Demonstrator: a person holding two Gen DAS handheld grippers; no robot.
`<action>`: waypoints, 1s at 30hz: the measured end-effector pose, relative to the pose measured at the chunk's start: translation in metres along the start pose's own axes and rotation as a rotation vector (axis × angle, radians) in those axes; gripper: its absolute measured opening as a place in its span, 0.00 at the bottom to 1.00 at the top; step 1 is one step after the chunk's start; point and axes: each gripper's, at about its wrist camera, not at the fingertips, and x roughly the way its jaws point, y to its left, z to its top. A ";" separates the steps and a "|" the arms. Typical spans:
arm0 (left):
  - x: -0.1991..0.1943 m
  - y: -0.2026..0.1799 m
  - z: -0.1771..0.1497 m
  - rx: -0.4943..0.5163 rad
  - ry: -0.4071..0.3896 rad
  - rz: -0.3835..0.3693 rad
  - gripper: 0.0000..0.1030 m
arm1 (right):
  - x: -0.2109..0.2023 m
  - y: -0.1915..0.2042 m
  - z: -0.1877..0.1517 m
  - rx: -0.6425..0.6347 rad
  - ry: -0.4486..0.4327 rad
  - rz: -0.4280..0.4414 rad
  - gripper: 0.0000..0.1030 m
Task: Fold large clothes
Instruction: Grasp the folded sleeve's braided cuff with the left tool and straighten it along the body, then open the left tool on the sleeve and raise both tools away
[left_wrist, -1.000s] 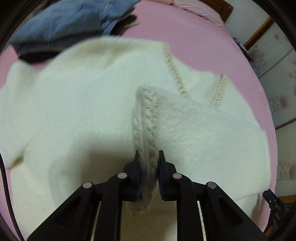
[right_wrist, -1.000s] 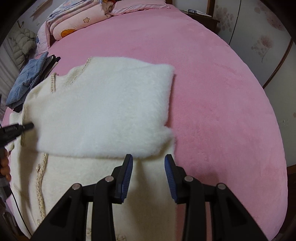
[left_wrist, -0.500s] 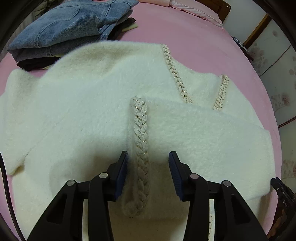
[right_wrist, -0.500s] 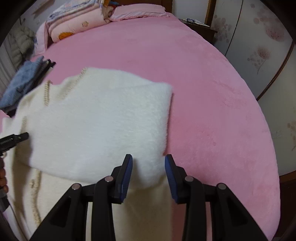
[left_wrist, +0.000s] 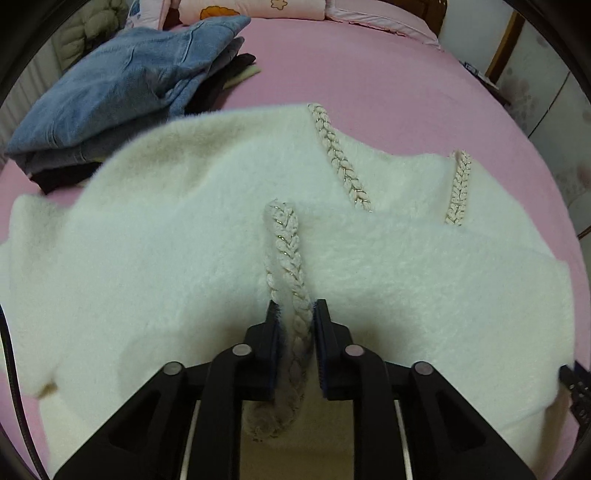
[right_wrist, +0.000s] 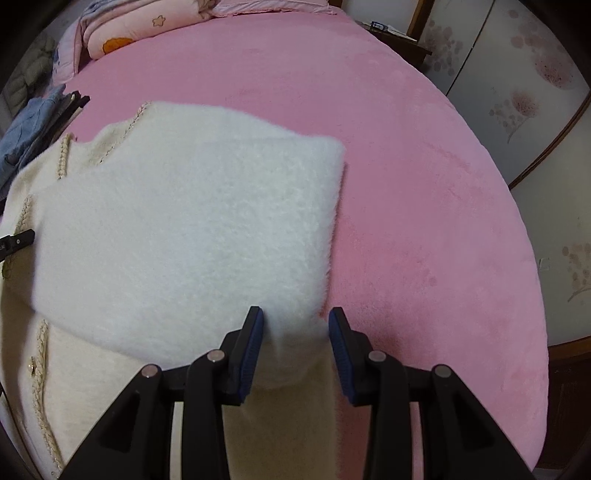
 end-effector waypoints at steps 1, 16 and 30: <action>-0.004 -0.002 0.002 0.007 0.009 0.014 0.30 | -0.004 0.001 0.002 -0.007 0.007 -0.002 0.36; -0.003 -0.045 0.044 0.018 -0.060 -0.057 0.66 | 0.009 0.051 0.084 -0.023 -0.088 0.206 0.36; 0.021 -0.052 0.039 0.022 0.007 -0.019 0.61 | 0.052 -0.033 0.086 0.098 -0.049 0.054 0.17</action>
